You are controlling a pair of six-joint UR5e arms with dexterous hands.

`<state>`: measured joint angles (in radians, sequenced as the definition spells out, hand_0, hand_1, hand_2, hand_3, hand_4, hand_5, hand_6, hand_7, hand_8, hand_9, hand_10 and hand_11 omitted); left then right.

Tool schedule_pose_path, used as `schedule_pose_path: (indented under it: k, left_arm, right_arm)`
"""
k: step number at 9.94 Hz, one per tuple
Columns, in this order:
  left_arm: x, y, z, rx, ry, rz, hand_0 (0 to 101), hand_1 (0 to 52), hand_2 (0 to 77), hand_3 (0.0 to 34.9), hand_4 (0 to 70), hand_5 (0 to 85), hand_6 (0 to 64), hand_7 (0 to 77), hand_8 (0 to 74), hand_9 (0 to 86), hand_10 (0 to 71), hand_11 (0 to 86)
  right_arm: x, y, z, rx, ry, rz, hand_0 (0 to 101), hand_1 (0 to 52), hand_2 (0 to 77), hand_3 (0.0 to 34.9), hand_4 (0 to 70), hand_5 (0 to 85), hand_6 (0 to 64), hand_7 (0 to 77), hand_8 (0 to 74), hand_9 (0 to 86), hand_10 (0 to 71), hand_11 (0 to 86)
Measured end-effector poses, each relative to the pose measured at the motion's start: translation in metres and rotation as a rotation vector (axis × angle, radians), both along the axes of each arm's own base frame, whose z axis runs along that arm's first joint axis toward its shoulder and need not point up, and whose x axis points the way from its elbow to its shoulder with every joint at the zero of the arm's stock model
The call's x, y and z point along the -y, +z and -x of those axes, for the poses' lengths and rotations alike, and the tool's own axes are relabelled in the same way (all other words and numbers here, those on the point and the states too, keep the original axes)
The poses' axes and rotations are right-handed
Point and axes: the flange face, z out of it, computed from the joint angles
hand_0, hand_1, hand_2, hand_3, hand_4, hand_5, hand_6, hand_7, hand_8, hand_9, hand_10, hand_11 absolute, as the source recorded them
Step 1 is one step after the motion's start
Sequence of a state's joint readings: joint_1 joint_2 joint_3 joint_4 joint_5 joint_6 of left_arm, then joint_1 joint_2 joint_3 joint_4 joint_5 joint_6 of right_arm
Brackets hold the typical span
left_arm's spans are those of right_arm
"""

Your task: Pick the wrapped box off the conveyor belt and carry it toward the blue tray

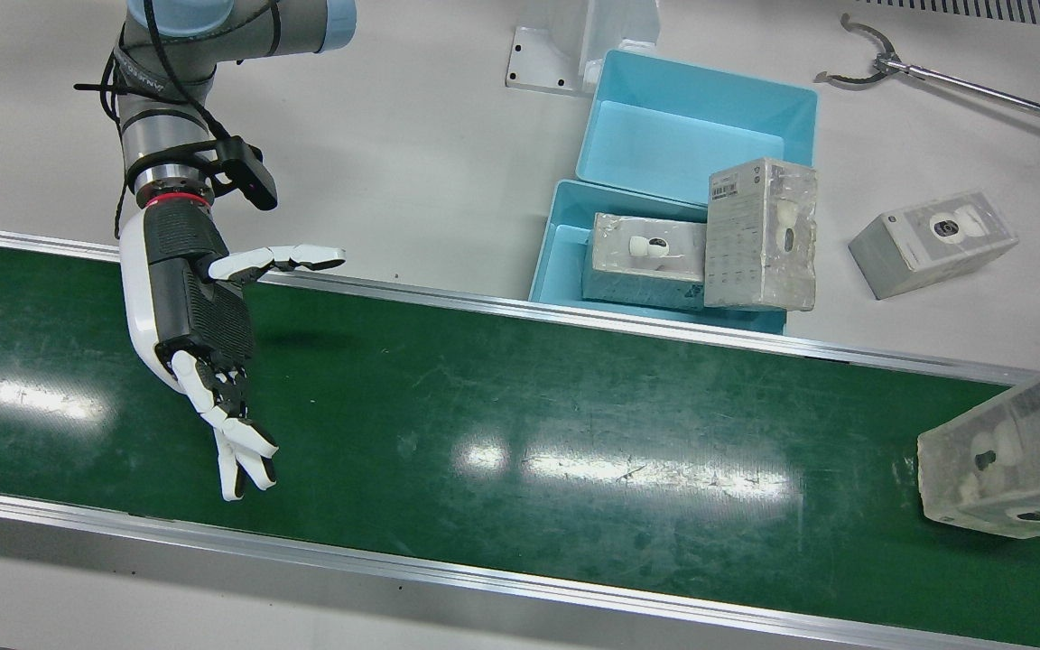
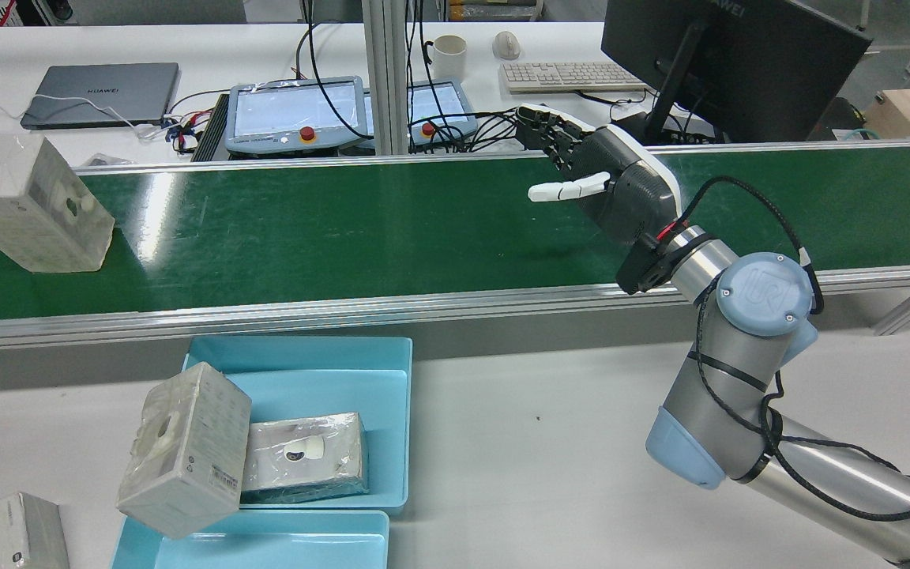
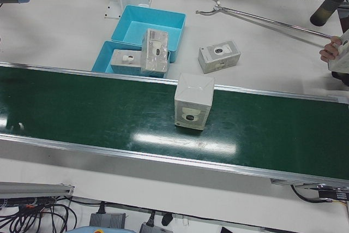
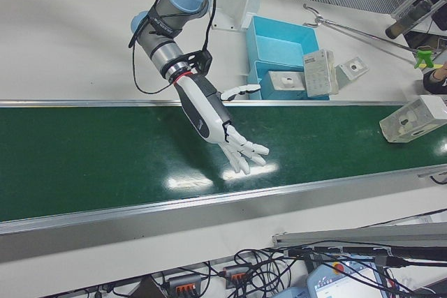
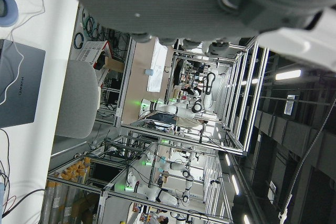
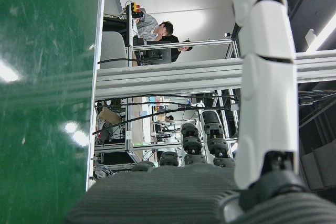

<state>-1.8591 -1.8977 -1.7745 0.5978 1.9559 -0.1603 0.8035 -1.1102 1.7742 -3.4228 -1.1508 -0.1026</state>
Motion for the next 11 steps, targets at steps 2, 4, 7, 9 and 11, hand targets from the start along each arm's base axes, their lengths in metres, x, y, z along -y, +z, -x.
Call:
schedule_pose_path:
  k: [2,4,7,9,11]
  left_arm:
    - [0.0,0.0,0.0,0.0,0.0,0.0,0,0.0,1.1,0.0,0.0,1.1,0.5,0.5,0.5,0.5,0.5,0.5]
    - [0.0,0.0,0.0,0.0,0.0,0.0,0,0.0,1.1,0.0,0.0,1.1,0.5,0.5,0.5,0.5,0.5,0.5]
    - [0.0,0.0,0.0,0.0,0.0,0.0,0,0.0,1.1,0.0,0.0,1.1,0.5,0.5,0.5,0.5,0.5,0.5]
    - [0.0,0.0,0.0,0.0,0.0,0.0,0,0.0,1.1,0.0,0.0,1.1,0.5,0.5,0.5,0.0,0.5,0.5]
    - [0.0,0.0,0.0,0.0,0.0,0.0,0,0.0,1.1,0.0,0.0,1.1,0.5,0.5,0.5,0.0,0.5,0.5]
  right_arm:
    - [0.0,0.0001,-0.0002,0.001,0.0,0.001,49,16.9,13.1,0.0,11.5,15.8,3.3,3.8,0.5,3.3,0.0,0.5]
    - [0.0001,0.0005,-0.001,0.004,-0.001,0.003,49,16.9,13.1,0.0,11.5,15.8,3.3,3.8,0.5,3.3,0.0,0.5]
    - [0.0002,0.001,-0.0014,0.004,0.0,0.004,49,16.9,13.1,0.0,11.5,15.8,3.3,3.8,0.5,3.3,0.0,0.5]
    - [0.0003,0.0012,-0.0018,0.005,0.0,0.005,49,16.9,13.1,0.0,11.5,15.8,3.3,3.8,0.5,3.3,0.0,0.5]
    - [0.0001,0.0011,-0.0015,0.005,-0.001,0.004,49,16.9,13.1,0.0,10.4,15.8,2.2,3.8,0.5,3.3,0.0,0.5]
